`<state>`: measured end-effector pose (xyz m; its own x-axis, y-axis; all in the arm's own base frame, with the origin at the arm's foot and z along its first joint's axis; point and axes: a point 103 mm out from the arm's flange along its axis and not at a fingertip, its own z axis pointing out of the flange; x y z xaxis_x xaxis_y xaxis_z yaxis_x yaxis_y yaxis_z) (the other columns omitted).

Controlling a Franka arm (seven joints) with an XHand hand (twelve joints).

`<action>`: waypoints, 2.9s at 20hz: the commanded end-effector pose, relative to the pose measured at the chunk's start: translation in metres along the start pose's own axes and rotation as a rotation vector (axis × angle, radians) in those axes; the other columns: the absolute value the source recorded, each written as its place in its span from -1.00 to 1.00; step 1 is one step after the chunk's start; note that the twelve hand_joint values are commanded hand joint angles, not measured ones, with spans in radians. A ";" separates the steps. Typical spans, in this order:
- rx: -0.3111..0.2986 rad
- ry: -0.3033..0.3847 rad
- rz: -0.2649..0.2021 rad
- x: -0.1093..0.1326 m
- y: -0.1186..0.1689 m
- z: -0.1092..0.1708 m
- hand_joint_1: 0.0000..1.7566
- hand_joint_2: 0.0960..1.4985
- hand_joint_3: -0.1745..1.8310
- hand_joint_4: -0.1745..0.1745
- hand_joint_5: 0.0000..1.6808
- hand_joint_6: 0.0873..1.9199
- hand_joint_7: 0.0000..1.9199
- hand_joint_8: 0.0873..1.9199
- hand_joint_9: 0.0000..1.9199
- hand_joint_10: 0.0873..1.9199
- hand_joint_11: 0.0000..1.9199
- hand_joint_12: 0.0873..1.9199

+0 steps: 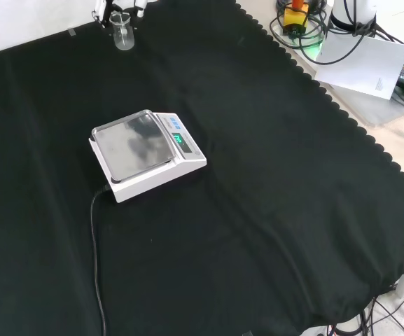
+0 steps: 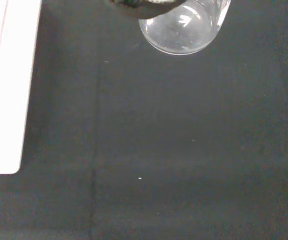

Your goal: Put the beaker on the electronic balance.

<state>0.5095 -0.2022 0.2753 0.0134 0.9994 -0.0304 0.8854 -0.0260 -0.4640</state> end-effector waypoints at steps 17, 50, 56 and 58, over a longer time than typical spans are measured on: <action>0.029 -0.147 -0.237 0.139 0.051 -0.010 0.31 0.51 -0.84 -1.00 0.09 0.11 -0.12 -0.12 0.08 -0.26 0.12 -0.23; 0.063 -0.089 -0.350 0.189 0.118 0.029 0.31 0.51 -0.84 -1.00 0.09 0.11 -0.11 -0.11 0.08 -0.24 0.13 -0.22; 0.063 -0.091 -0.348 0.189 0.119 0.031 0.31 0.51 -0.84 -1.00 0.09 0.11 -0.10 -0.11 0.08 -0.24 0.13 -0.22; 0.063 -0.094 -0.348 0.189 0.118 0.031 0.31 0.51 -0.84 -1.00 0.10 0.11 -0.10 -0.11 0.08 -0.24 0.13 -0.22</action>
<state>0.6035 -0.0168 0.1883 -0.3284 0.9424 0.0630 0.7984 0.3126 -0.5146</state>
